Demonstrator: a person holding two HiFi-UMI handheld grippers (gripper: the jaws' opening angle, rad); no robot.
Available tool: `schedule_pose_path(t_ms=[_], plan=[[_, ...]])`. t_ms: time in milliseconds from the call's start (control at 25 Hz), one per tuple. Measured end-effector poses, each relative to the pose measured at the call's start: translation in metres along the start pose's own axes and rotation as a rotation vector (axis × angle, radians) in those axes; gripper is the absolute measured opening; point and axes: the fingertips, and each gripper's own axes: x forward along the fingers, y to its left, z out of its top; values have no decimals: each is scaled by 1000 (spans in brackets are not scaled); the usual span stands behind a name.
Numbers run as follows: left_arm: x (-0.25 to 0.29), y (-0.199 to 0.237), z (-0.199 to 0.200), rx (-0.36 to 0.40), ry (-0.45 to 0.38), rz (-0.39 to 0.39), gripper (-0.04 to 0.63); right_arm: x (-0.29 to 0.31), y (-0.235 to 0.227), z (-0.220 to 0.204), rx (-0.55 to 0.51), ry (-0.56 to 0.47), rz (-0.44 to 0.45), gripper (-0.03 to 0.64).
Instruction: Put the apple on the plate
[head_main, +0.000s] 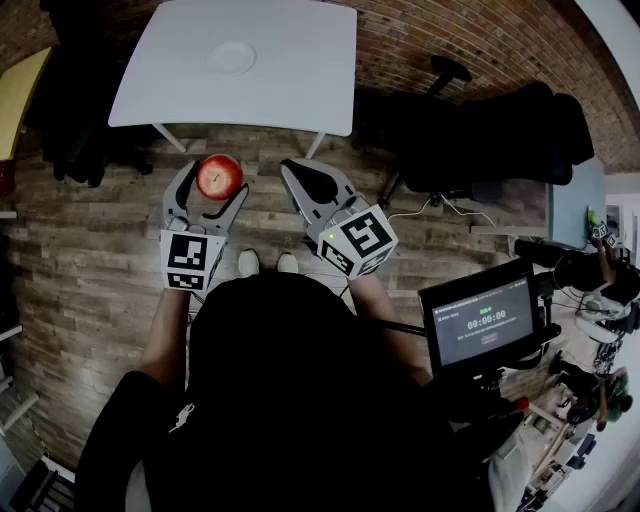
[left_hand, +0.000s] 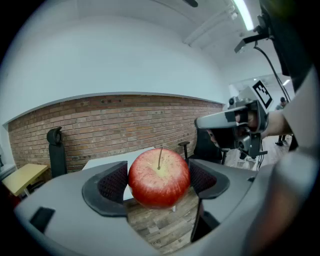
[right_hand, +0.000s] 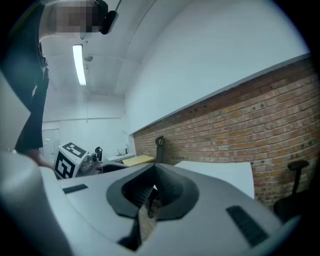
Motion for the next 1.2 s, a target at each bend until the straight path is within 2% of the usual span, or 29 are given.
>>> schedule_pose_path(t_ms=[440, 1200], plan=[[-4, 11, 1, -11, 2, 5, 390, 9, 4, 5, 29, 7, 18, 5], [-4, 27, -6, -26, -3, -23, 390, 9, -3, -7, 41, 53, -49, 3]])
